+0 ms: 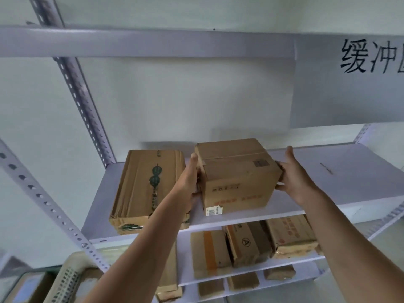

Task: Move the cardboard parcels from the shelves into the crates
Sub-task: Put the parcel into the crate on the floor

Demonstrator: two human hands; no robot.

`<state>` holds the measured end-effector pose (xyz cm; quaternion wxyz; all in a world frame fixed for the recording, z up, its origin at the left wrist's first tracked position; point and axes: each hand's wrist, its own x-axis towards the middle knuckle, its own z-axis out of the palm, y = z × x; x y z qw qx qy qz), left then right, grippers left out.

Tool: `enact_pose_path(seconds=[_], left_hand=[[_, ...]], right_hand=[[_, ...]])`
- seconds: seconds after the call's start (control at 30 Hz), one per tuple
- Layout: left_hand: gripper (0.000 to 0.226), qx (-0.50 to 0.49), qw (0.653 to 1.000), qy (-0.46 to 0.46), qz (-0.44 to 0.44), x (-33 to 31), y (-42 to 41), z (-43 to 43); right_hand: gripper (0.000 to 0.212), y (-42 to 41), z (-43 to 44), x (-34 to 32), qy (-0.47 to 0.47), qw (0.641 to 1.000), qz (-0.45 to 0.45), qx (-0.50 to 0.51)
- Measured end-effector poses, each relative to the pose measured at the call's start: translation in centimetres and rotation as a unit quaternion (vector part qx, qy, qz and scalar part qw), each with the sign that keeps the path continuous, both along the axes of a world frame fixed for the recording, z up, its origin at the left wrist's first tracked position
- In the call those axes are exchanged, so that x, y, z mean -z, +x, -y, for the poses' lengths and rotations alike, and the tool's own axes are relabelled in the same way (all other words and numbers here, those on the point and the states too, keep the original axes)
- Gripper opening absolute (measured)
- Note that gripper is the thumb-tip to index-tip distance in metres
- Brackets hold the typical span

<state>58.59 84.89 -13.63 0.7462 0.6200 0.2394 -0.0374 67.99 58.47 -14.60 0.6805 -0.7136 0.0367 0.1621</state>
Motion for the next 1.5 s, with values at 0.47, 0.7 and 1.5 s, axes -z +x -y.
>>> enact_pose_path(seconds=[0.47, 0.7, 1.5], left_hand=[[0.076, -0.097, 0.986, -0.005, 0.133, 2.4, -0.4, 2.4], [0.078, -0.093, 0.991, 0.003, 0.093, 4.5, -1.3, 3.5], [0.089, -0.076, 0.985, 0.014, 0.152, 6.3, -3.2, 4.5]], right_hand=[[0.07, 2.0, 0.5, 3.4, 0.15, 0.985, 0.078, -0.021], [0.074, 1.2, 1.4, 5.9, 0.118, 0.991, 0.056, -0.016], [0.064, -1.1, 1.5, 5.6, 0.182, 0.981, 0.054, -0.023]])
